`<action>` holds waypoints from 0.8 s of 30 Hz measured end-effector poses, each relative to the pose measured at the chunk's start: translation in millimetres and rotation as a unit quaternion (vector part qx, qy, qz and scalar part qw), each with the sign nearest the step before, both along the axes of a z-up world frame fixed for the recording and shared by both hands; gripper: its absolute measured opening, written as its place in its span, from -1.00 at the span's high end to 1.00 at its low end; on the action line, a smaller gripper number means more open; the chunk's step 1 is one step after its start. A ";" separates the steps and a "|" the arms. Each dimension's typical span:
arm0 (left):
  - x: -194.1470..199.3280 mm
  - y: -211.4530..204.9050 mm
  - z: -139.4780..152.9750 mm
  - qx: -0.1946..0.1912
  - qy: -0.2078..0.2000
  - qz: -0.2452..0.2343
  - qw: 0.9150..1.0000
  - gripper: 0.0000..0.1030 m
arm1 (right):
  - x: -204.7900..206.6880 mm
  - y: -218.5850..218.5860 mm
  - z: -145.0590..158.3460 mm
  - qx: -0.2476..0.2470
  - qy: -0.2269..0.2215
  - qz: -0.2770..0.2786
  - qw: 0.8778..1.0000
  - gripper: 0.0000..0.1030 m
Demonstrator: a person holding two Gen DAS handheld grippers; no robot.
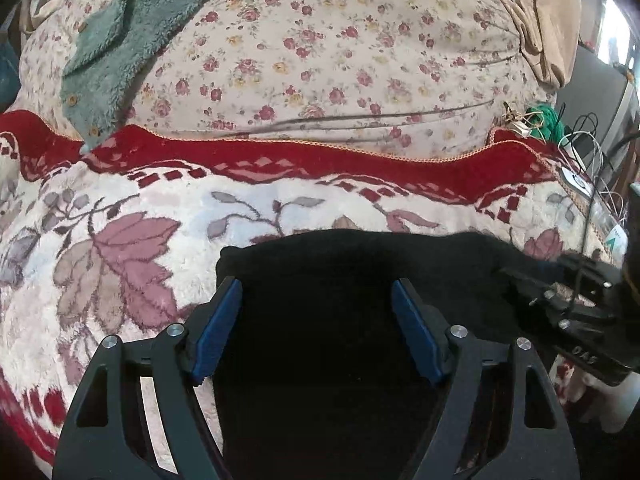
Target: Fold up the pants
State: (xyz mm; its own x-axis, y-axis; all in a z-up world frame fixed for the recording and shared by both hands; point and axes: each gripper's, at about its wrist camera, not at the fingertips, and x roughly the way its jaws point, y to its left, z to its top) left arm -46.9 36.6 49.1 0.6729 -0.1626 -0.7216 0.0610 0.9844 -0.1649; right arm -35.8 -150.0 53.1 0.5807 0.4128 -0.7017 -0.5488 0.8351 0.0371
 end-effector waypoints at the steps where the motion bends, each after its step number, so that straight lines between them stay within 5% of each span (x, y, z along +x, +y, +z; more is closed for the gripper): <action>1: -2.4 -1.0 -1.3 0.004 -0.004 -0.003 1.000 -0.49 | 0.4 -2.5 -3.8 0.002 0.007 -0.005 1.000 0.52; 3: -8.5 -3.2 -3.8 0.019 -0.011 -0.006 1.000 -0.49 | -4.8 -10.7 -8.3 0.019 0.009 -0.015 1.000 0.46; 6: -14.1 -1.4 -3.3 0.019 -0.014 -0.004 1.000 -0.49 | -12.4 -20.7 -5.5 0.026 0.016 -0.042 0.999 0.09; 11: -15.6 4.3 0.0 0.008 -0.009 0.006 1.000 -0.48 | -32.8 -27.3 14.7 0.057 0.007 -0.046 0.997 0.07; 17: -25.0 7.8 6.5 0.010 -0.017 0.009 1.000 -0.48 | -52.8 -4.7 -4.3 -0.004 0.023 -0.027 0.999 0.05; 21: -32.1 22.0 13.4 -0.004 -0.018 -0.004 1.000 -0.48 | -56.1 -21.5 7.7 0.050 0.035 -0.044 0.997 0.01; 24: -33.1 38.6 13.6 -0.026 -0.009 -0.018 0.999 -0.49 | -52.5 -37.3 5.3 0.085 0.061 -0.059 0.993 -0.21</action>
State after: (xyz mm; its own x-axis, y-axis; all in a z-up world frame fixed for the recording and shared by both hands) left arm -80.1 75.2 62.7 0.6780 -0.2245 -0.6999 0.0996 0.9715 -0.2151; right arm -88.3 -187.3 58.3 0.5471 0.4657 -0.6956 -0.4309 0.8691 0.2429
